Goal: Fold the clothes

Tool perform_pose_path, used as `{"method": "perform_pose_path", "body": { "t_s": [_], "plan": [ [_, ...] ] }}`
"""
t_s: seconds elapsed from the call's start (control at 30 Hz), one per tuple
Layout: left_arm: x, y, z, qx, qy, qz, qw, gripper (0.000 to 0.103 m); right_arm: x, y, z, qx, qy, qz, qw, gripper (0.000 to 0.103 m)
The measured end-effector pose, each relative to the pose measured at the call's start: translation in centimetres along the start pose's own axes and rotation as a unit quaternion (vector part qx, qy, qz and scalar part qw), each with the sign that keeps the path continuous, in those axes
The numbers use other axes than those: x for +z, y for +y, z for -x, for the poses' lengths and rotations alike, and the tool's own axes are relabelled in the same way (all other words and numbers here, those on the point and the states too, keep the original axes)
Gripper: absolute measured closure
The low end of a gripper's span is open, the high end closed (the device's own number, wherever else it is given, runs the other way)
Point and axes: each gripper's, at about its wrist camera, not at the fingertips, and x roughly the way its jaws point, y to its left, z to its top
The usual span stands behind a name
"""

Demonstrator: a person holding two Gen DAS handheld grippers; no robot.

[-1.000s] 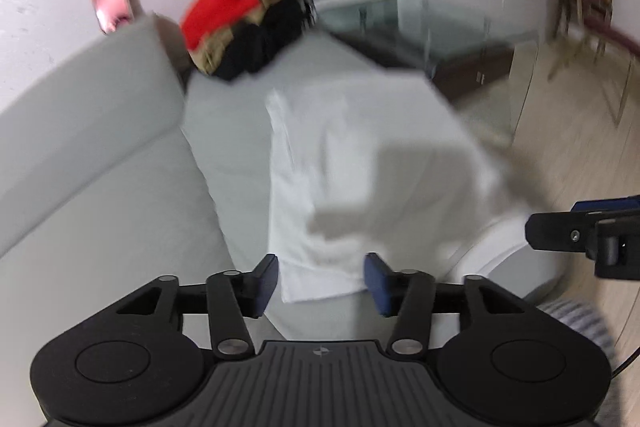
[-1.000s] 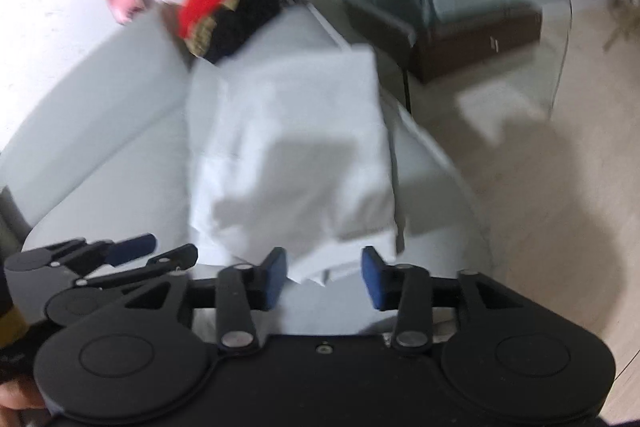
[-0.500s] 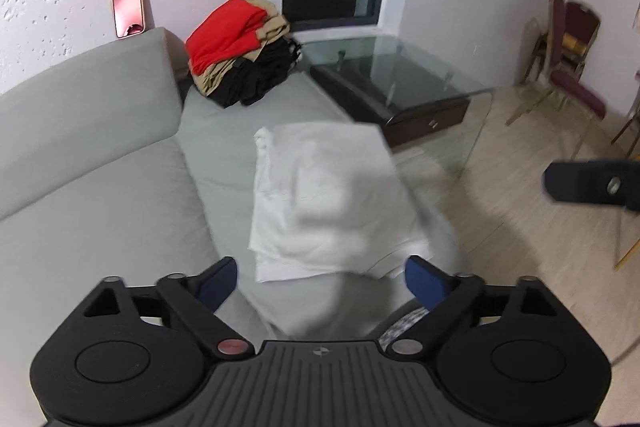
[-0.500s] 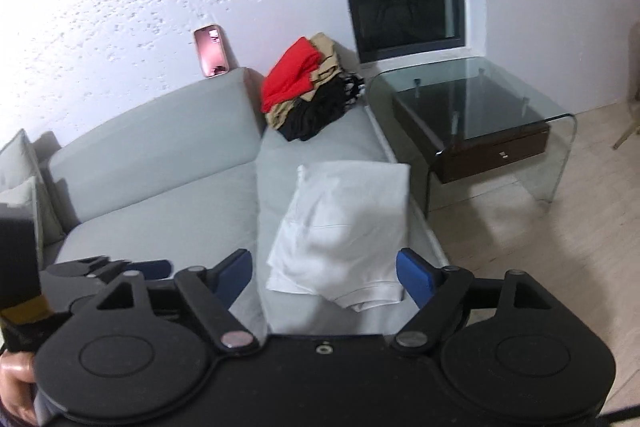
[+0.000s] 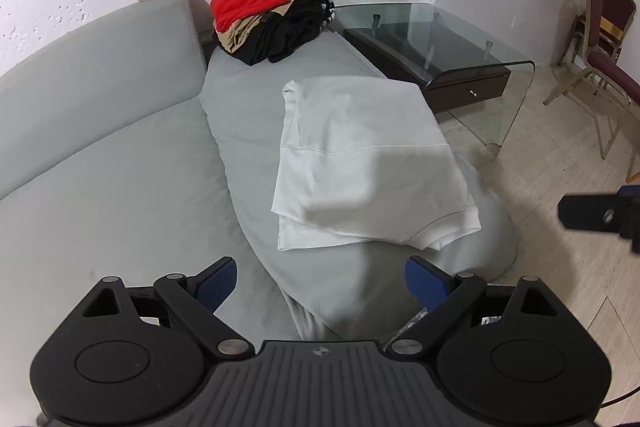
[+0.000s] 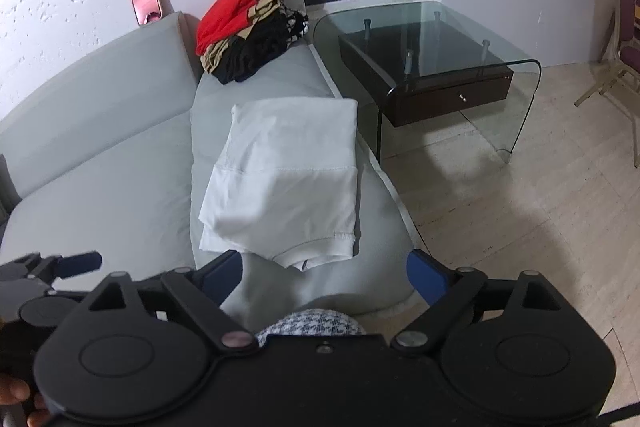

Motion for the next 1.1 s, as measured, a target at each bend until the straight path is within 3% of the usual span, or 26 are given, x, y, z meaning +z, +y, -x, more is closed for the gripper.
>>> {"method": "perform_pose_path", "body": {
  "t_s": [0.67, 0.87, 1.1],
  "plan": [
    [-0.2, -0.2, -0.3, -0.013, 0.004, 0.007, 0.9999, 0.009, -0.4, 0.4, -1.3, 0.009, 0.024, 0.011, 1.000, 0.013],
    [-0.3, -0.1, -0.6, -0.033, 0.018, 0.023, 0.9990, 0.008, -0.7, 0.6, -1.3, 0.010, 0.023, 0.013, 1.000, 0.013],
    [-0.6, -0.3, -0.1, -0.049, 0.007, 0.019, 0.9986, 0.007, -1.0, 0.7, -1.2, 0.011, 0.022, 0.012, 1.000, 0.013]
  ]
}}
